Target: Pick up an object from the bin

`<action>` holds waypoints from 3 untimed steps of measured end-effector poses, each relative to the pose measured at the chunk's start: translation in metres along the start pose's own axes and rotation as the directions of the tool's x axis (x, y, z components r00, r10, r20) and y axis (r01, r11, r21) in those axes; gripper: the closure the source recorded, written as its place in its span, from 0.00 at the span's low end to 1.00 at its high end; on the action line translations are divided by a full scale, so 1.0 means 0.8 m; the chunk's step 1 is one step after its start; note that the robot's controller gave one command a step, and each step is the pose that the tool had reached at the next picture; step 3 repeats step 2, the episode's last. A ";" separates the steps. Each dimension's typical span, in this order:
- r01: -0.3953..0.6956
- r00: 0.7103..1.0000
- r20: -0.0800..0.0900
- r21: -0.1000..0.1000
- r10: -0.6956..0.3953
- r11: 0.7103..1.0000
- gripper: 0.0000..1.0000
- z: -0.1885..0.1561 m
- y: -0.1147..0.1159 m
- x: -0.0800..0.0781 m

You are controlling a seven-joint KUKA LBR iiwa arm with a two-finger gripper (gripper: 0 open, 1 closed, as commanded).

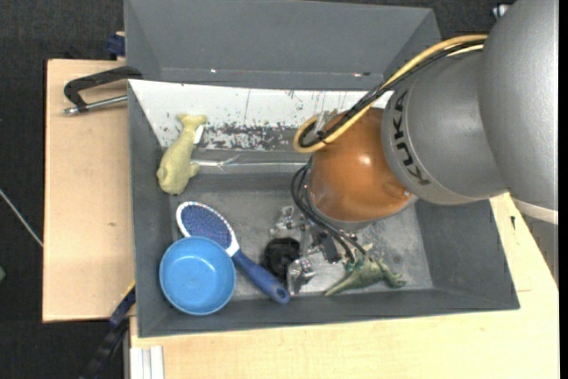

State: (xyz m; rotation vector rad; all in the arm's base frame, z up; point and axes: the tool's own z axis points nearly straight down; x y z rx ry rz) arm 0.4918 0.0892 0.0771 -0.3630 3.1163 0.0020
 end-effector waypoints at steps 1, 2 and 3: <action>-0.046 0.999 0.009 0.001 0.046 0.999 1.00 -0.147 -0.006 -0.005; 0.246 0.969 0.007 0.003 -0.246 0.969 1.00 -0.239 -0.028 0.001; 0.246 0.969 0.007 0.003 -0.246 0.969 1.00 -0.239 -0.028 0.001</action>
Offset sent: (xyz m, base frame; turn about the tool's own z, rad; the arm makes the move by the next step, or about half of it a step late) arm 0.0021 -0.0053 0.1125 0.0464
